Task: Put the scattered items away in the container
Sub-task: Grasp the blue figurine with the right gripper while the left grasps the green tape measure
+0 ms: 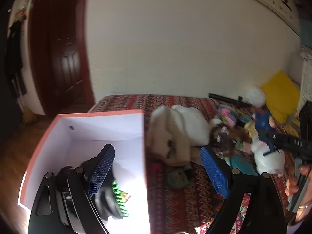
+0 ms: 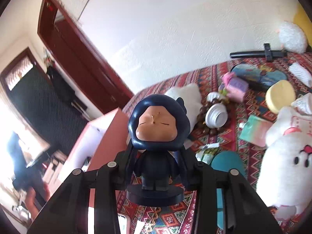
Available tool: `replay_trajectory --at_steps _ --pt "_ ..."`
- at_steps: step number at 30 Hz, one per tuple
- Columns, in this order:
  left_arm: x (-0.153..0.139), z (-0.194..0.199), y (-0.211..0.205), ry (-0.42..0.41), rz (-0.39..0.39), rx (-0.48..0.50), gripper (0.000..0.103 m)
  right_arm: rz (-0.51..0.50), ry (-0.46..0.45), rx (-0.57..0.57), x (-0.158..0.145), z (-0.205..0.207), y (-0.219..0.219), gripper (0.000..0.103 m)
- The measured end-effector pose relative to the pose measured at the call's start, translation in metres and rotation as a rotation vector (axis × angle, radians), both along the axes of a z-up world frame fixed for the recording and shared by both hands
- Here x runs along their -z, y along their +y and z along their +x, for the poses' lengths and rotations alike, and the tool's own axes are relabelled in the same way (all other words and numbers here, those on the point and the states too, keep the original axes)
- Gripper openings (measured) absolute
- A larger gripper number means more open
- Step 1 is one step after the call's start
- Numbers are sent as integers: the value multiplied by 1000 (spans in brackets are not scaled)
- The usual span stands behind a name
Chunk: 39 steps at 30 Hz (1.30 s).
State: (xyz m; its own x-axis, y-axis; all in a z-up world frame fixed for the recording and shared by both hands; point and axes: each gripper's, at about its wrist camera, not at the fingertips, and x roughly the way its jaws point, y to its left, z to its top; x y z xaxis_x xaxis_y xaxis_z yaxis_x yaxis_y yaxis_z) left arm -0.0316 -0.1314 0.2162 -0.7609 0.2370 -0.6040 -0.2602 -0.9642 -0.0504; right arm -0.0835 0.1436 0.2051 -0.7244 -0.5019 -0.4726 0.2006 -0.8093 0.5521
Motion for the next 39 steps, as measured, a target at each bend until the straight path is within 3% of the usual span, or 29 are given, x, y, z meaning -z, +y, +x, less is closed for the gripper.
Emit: replay_trajectory --at_steps 3,6,8,13,16,19,21,22,25,32,39 --pt "47 -14 47 -153 11 -2 90 -52 -6 31 -5 -5 10 37" --pt "105 -29 83 -253 -111 -55 84 -95 -51 54 4 -11 20 37" --pt "132 -35 88 -305 -136 -89 80 -110 -66 64 8 -11 24 37" --pt "166 -55 80 -358 -174 -174 79 -157 -78 64 18 -18 32 37" --pt "185 -69 71 -401 -130 -156 80 -177 -78 57 21 -21 33 37" --pt "183 -78 64 -389 -95 -126 79 -192 -76 43 22 -24 32 37" --pt "182 -79 62 -361 -116 -120 60 -193 -72 36 22 -24 30 37" --pt "181 -79 61 -356 -114 -116 58 -192 -71 33 22 -24 30 37" --pt "173 -73 56 -357 -61 -123 57 -184 -69 39 22 -24 32 37" --pt "133 -40 70 -303 -9 -24 57 -186 -56 65 17 -22 40 37" --pt "75 -26 46 -242 179 13 57 -175 -46 75 13 -21 39 37"
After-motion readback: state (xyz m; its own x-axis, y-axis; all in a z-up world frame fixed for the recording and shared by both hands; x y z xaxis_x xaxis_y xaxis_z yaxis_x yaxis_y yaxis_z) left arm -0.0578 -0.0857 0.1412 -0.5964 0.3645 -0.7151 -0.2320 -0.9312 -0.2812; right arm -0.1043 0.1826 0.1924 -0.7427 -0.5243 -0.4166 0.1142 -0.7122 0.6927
